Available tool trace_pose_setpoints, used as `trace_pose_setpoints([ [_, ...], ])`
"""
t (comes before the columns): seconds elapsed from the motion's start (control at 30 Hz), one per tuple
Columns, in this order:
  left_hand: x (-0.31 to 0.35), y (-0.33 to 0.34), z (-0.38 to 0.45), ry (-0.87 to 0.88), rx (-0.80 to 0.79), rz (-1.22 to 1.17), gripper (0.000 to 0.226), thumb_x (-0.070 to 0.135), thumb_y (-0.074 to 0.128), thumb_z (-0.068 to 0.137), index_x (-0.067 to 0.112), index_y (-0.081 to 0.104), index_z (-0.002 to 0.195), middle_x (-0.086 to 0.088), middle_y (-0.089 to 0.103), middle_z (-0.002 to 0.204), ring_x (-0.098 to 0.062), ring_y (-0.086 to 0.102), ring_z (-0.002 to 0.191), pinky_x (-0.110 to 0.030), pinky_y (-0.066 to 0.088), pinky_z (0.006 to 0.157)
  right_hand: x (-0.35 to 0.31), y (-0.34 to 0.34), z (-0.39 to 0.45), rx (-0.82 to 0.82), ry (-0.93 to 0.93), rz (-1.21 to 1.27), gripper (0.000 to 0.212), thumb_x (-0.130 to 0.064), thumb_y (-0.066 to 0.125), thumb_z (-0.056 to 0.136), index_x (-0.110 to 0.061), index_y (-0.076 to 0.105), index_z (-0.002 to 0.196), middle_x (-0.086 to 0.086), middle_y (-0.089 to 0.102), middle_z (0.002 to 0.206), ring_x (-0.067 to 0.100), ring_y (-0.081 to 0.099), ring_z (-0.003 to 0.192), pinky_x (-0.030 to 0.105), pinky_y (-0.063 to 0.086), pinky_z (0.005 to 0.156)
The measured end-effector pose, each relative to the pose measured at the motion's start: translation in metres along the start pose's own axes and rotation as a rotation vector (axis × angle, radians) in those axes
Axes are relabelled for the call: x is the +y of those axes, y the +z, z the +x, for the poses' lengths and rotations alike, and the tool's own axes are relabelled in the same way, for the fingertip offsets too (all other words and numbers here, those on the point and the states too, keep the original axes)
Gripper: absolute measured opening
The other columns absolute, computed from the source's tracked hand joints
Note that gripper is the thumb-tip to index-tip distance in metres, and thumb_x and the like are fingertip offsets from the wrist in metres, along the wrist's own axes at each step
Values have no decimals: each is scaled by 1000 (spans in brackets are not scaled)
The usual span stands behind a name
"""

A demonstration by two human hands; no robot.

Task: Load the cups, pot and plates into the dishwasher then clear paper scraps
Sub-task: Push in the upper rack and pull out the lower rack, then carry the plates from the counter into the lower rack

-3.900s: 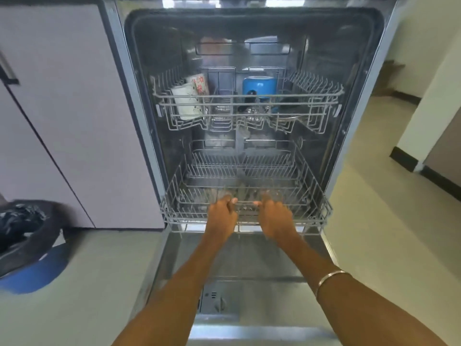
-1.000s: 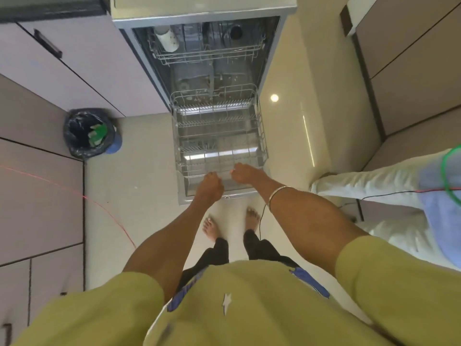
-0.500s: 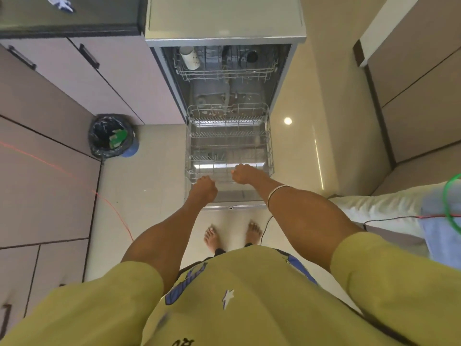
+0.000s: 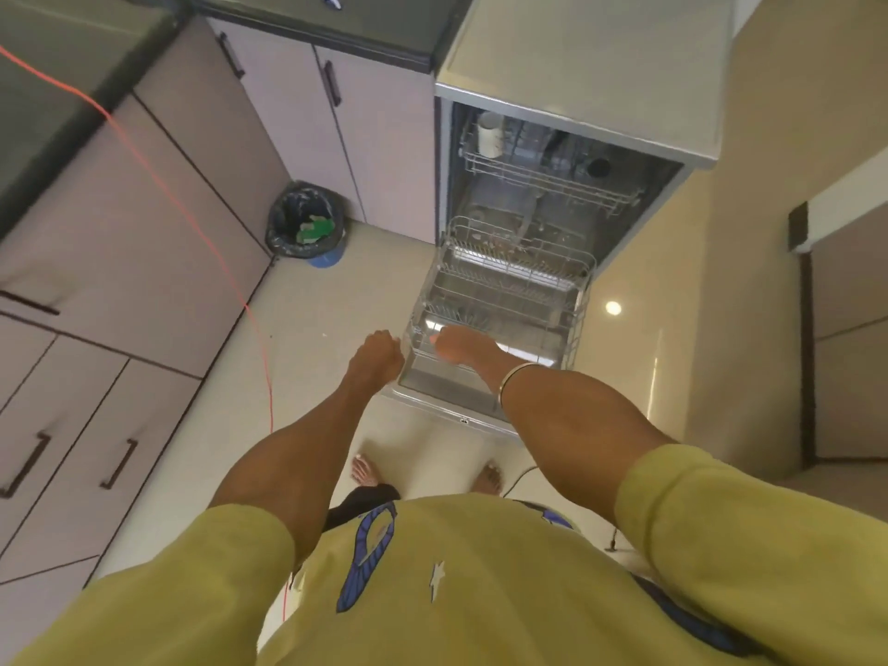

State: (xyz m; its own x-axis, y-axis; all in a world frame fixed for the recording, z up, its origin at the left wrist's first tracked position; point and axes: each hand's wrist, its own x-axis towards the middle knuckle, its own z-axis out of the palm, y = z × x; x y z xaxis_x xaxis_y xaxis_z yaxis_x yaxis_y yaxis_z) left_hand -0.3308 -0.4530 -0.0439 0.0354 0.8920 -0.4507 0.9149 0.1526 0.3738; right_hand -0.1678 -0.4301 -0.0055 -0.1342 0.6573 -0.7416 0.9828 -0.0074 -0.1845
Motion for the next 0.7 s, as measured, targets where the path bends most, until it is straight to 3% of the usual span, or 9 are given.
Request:
trace_pose_setpoints([
  [0.07,-23,-12,0,-34,16,-23,39,26,30,105,-3,53,118,-25,56,125,-41,54,117,-45,43,98,-28,-4,1,5,7,11,38,-20,38,102,-6,54,134,16,56,134,35,53,124,45,44,102],
  [0.2,-78,-42,6,-51,63,-23,37,25,30,105,-3,53,116,-23,57,122,-39,54,115,-43,42,95,-90,-10,26,-27,-65,-54,45,-9,29,102,-4,42,145,21,42,149,37,44,135,46,38,111],
  [0.3,-125,-67,13,-78,90,-23,36,25,30,105,-2,53,114,-22,58,120,-38,55,114,-43,42,93,-138,-12,50,-3,-67,-85,50,-13,27,101,-10,35,150,19,37,153,38,40,138,50,38,111],
  [0.47,-191,-110,29,-86,87,9,36,24,30,105,-3,52,115,-23,57,120,-39,53,115,-44,41,94,-206,-21,81,28,-94,-110,49,-14,26,101,-11,39,148,18,39,151,37,39,138,48,36,112],
  [0.7,-225,-164,79,-50,43,49,33,17,32,104,-7,52,116,-26,54,123,-40,49,119,-45,38,97,-250,-53,112,82,-99,-100,48,-15,26,102,-9,40,147,17,37,152,36,35,139,45,32,113],
])
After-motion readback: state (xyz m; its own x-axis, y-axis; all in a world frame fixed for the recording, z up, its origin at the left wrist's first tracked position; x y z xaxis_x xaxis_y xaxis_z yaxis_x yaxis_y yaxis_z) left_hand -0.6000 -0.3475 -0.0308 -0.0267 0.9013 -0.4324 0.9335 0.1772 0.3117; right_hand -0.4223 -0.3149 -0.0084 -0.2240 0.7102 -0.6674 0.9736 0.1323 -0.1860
